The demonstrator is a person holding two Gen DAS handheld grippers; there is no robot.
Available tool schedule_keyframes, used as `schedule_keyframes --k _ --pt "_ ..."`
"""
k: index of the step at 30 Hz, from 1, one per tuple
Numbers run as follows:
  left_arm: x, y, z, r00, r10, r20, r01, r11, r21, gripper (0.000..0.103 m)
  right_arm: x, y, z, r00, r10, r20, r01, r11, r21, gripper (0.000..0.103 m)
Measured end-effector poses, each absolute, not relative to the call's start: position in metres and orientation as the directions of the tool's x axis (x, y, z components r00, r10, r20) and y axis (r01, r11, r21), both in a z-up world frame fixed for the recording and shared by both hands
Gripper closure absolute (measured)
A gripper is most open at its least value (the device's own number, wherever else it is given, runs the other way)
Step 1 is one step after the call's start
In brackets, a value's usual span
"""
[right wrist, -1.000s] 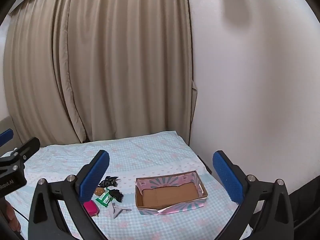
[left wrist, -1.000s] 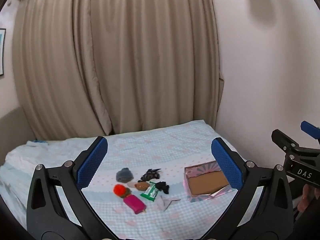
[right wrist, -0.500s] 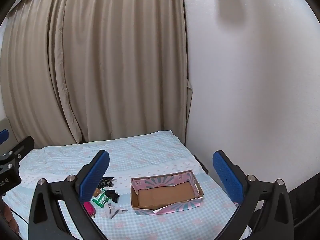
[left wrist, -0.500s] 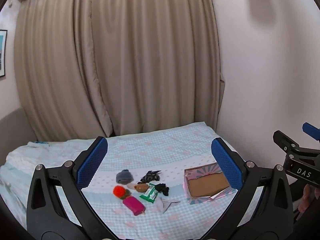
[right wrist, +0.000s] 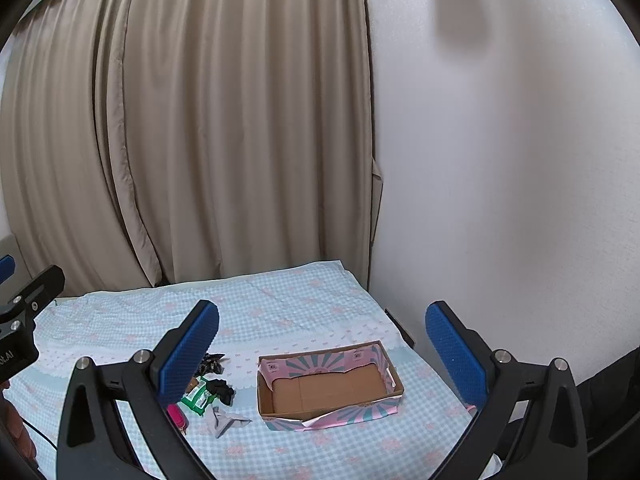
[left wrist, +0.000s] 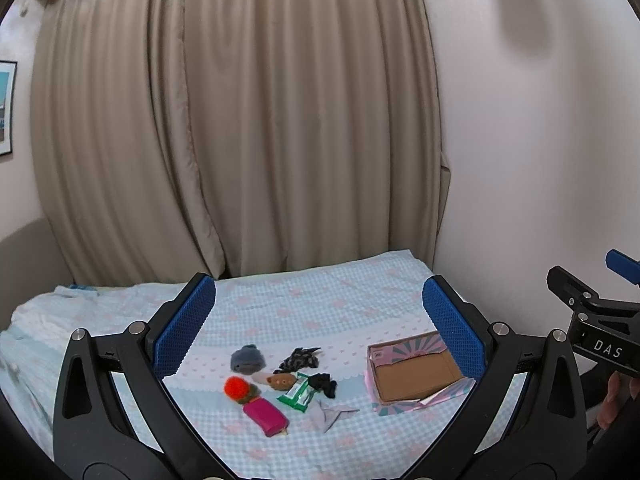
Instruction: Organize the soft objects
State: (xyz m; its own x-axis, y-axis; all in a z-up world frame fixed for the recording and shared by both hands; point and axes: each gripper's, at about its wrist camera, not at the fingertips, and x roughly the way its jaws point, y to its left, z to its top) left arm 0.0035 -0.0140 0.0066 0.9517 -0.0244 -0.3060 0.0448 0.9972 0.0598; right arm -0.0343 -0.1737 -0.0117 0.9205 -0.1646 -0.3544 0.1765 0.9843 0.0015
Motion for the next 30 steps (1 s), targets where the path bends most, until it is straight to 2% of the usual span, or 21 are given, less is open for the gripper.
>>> schedule_keyframes --k 30 --pt "0.008 -0.023 -0.007 0.949 -0.042 -0.312 0.062 0.996 0.056 0.000 -0.031 -0.171 -0.012 0.915 -0.193 -0.354 0.205 0.979 -0.005 0.000"
